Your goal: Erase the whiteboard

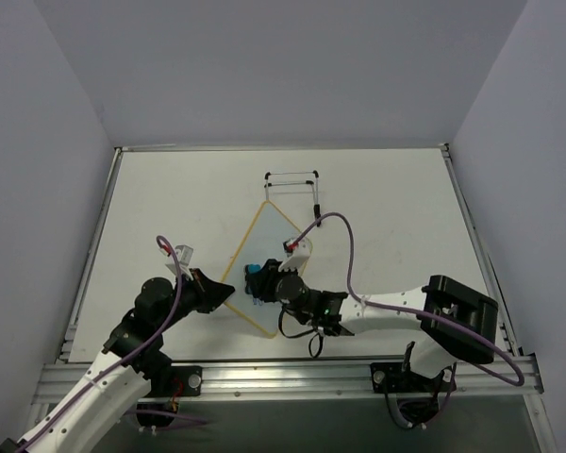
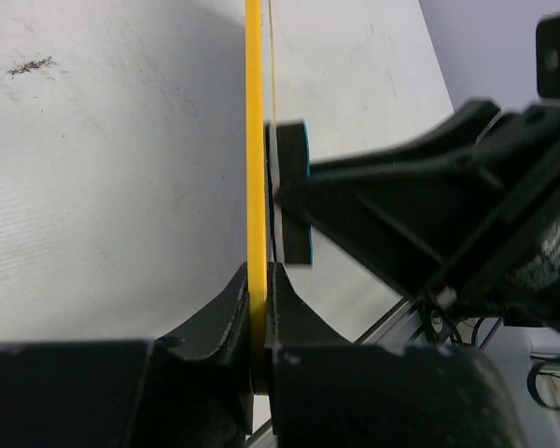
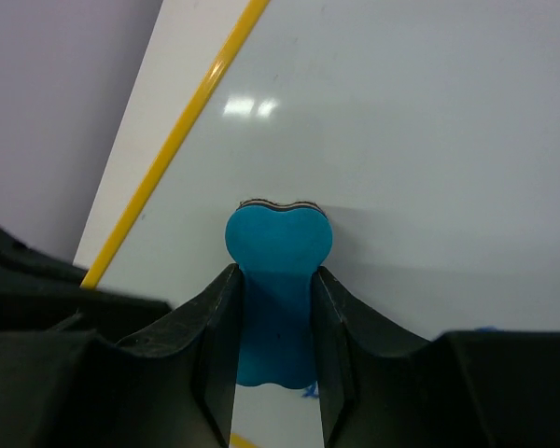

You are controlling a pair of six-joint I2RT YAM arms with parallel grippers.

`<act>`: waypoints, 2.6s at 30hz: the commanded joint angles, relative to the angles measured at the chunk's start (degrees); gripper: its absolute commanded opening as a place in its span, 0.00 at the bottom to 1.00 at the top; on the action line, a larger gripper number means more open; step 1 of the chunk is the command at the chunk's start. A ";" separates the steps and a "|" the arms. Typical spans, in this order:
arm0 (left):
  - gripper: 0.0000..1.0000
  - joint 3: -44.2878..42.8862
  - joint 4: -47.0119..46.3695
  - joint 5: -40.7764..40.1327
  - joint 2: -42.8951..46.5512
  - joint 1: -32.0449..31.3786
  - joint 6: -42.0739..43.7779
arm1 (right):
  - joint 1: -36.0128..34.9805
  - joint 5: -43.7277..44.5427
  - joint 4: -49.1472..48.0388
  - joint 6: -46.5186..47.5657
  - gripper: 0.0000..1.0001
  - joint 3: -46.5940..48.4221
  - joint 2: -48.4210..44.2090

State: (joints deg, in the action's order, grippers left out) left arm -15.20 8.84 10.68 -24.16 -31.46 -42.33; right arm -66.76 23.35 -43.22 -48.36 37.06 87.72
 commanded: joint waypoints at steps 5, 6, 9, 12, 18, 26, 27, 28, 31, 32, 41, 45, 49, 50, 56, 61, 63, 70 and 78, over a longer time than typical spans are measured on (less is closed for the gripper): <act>0.02 -1.50 -1.37 6.20 0.52 -1.50 4.62 | -11.71 17.15 -0.03 -13.50 0.00 -0.15 0.96; 0.02 -1.50 -1.37 6.28 0.52 -1.50 4.62 | -12.86 20.30 0.85 -14.39 0.00 0.46 1.57; 0.02 -1.41 -1.37 6.20 0.70 -1.50 4.62 | -16.99 25.67 5.58 -18.69 0.00 4.24 3.41; 0.02 -1.32 -1.37 6.46 0.87 -1.50 4.62 | -19.19 28.23 9.02 -22.03 0.00 7.85 5.43; 0.02 -1.23 -1.20 6.37 1.75 -1.58 4.36 | -20.07 31.31 14.89 -28.36 0.00 9.52 6.76; 0.02 -1.23 -1.28 6.37 1.93 -1.58 4.36 | -15.16 25.17 15.44 -30.12 0.00 4.78 7.99; 0.02 -1.23 -1.28 6.37 1.93 -1.50 4.36 | -14.72 24.90 15.80 -30.56 0.00 4.08 8.25; 0.02 -1.23 -1.28 6.37 2.01 -1.50 4.36 | -14.71 24.90 16.06 -31.52 0.00 3.55 8.43; 0.02 -1.32 -1.28 6.46 2.01 -1.50 4.36 | -14.54 24.55 17.03 -33.20 0.00 1.19 9.04; 0.02 -1.15 -1.28 6.46 2.10 -1.58 4.27 | -14.54 24.46 17.73 -34.25 0.00 0.57 9.22; 0.02 -1.23 -1.19 6.55 2.37 -1.58 4.27 | -12.43 22.88 22.12 -36.28 0.00 -5.85 7.12; 0.02 -1.23 -1.19 6.46 2.54 -1.67 4.18 | -11.29 20.86 21.52 -35.93 0.00 -8.92 6.76; 0.02 -1.15 -1.19 6.55 2.72 -1.67 4.18 | -10.49 20.06 20.72 -33.92 0.00 -11.04 6.76; 0.02 -1.15 -1.19 6.64 2.72 -1.67 4.18 | -10.41 20.06 21.07 -33.12 0.00 -10.96 6.76; 0.02 -1.23 -1.46 6.73 2.37 -1.76 4.27 | -10.32 18.92 14.67 -19.94 0.01 -7.10 4.13; 0.02 -1.15 -1.55 6.90 2.02 -1.76 4.18 | -10.23 15.86 9.23 -8.79 0.01 0.28 1.23; 0.02 -1.15 -1.63 6.81 1.93 -1.85 4.27 | -9.88 13.57 8.33 -3.77 0.01 2.65 0.35; 0.02 -1.23 -1.81 6.81 1.49 -1.85 4.36 | -6.46 6.37 5.43 3.27 0.01 7.50 -2.20; 0.02 -1.23 -1.72 6.73 1.66 -2.02 4.36 | 3.99 0.04 1.57 0.81 0.00 -3.97 0.52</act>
State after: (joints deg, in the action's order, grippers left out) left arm -15.25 9.87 13.04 -22.81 -32.56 -40.75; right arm -66.70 27.03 -41.91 -47.81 39.09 86.50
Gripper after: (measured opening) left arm 0.109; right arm 0.280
